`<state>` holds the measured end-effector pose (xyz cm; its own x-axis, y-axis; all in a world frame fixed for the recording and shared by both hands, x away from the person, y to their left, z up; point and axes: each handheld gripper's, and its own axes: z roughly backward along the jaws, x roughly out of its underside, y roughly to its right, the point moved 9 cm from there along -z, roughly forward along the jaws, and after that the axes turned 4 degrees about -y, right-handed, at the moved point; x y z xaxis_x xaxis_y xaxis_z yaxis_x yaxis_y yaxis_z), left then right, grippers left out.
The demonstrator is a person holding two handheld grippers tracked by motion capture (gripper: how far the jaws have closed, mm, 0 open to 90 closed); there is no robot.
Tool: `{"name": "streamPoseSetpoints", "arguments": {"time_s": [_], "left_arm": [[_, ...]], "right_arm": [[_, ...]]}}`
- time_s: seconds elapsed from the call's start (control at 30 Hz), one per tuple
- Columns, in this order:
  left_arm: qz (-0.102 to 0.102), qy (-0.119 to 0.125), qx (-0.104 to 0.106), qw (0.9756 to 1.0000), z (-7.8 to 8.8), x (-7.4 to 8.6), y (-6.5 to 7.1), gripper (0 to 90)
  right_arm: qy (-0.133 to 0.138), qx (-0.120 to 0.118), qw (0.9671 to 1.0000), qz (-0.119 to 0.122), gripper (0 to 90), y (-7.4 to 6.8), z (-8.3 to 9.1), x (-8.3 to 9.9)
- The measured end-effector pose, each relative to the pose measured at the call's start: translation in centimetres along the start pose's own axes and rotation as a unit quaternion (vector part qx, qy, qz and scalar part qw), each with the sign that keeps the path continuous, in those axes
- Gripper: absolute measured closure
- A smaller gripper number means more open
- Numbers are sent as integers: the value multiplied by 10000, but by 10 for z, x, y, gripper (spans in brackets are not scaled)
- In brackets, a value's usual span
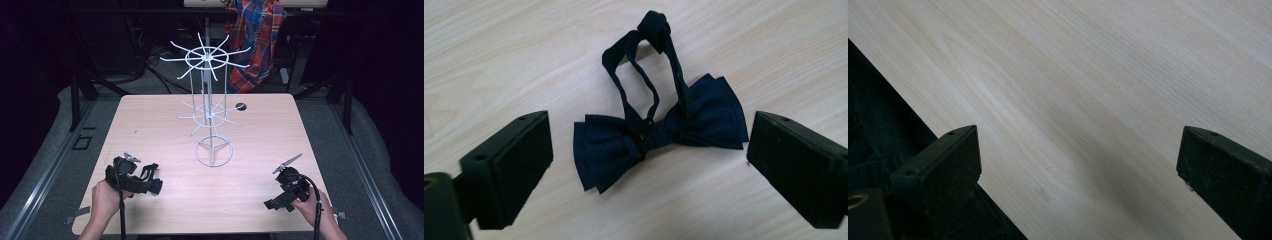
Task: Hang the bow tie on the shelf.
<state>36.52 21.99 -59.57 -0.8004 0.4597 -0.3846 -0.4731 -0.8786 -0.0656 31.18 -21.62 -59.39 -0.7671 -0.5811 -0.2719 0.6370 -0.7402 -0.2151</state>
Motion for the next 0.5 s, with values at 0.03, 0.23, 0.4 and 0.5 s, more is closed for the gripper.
{"name": "streamPoseSetpoints", "arguments": {"time_s": [0.03, 0.23, 0.4, 0.5], "left_arm": [[-10, 2, 17, 10000, -2, -1, 1, 80], [-37, -12, 67, 10000, -12, -11, 2, 241], [-29, -43, 175, 9998, -19, -18, 4, 336], [14, -111, 180, 9998, -24, -20, 3, 407]], "right_arm": [[-6, -58, 10000, -58, 39, -1, -1, 0], [-41, -29, 10000, -39, 46, 0, -2, -1], [-91, 5, 10000, -39, 48, 1, -2, 1], [-81, -19, 9999, -72, 48, 1, -3, 1]]}}
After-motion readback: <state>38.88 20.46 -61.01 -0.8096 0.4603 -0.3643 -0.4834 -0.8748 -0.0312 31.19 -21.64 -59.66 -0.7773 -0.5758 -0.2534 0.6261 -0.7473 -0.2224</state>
